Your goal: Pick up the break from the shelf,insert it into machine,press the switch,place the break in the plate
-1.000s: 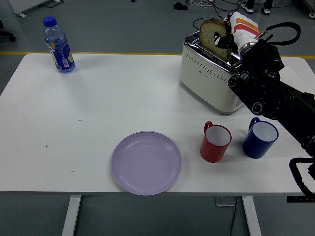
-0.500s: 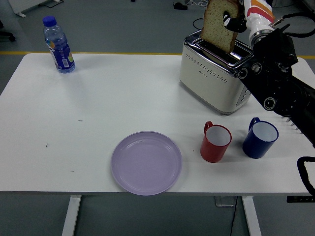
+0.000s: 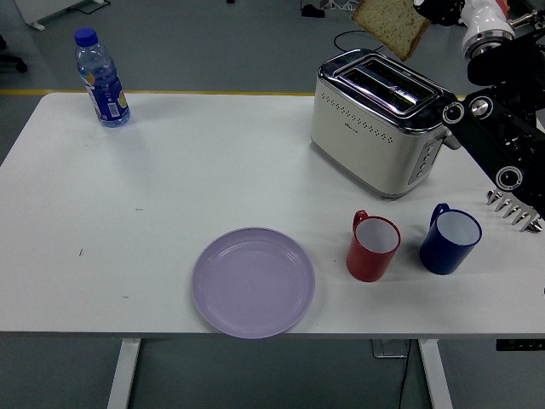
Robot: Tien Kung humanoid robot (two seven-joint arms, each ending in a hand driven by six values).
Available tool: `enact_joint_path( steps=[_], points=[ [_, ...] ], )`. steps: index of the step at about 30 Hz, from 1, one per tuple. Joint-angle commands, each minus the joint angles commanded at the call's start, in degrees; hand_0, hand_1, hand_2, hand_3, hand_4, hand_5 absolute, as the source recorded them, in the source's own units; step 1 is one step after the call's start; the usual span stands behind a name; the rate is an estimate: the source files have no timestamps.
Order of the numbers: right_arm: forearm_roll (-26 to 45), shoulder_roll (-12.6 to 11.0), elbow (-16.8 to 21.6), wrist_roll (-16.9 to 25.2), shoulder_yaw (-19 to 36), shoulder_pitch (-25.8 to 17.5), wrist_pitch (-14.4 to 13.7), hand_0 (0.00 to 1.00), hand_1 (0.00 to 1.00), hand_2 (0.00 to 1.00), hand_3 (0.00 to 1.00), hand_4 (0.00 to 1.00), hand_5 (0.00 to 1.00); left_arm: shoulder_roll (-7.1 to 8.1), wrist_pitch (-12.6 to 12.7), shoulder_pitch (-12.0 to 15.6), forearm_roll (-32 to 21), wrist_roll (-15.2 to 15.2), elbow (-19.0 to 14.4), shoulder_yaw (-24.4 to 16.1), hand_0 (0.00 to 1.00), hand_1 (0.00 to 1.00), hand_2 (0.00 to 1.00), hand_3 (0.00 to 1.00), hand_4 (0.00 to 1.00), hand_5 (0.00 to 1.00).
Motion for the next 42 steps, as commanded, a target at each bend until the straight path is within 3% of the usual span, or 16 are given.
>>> enact_joint_path(
  steps=[13,22,30,42],
  points=[
    [15.39,-8.05,23.12,-1.40,-6.37,-7.79,3.49,0.204,0.278,0.374,0.454,0.550,0.077,-0.31,-0.06,0.59,0.36,-0.08,0.00,-0.27,0.419,0.477,0.506,0.566,0.362,0.998],
    [27.04,-12.86,34.11,-1.30,-13.87,-13.35,6.30,0.205,0.280,0.371,0.453,0.543,0.071,-0.51,-0.06,0.95,0.78,-0.13,0.00,-0.55,0.419,0.478,0.511,0.567,0.359,0.998],
    [34.28,-13.54,38.78,-0.88,-21.52,-15.05,7.50,0.199,0.274,0.369,0.453,0.537,0.065,-0.57,-0.14,1.15,1.17,-0.17,0.00,-0.71,0.418,0.478,0.511,0.567,0.358,0.998],
    [37.43,-9.97,36.54,-0.03,-29.24,-15.86,7.24,0.199,0.272,0.368,0.454,0.535,0.063,-0.38,-0.24,0.71,0.96,-0.31,0.00,-0.50,0.418,0.479,0.511,0.567,0.357,0.998]
  ],
)
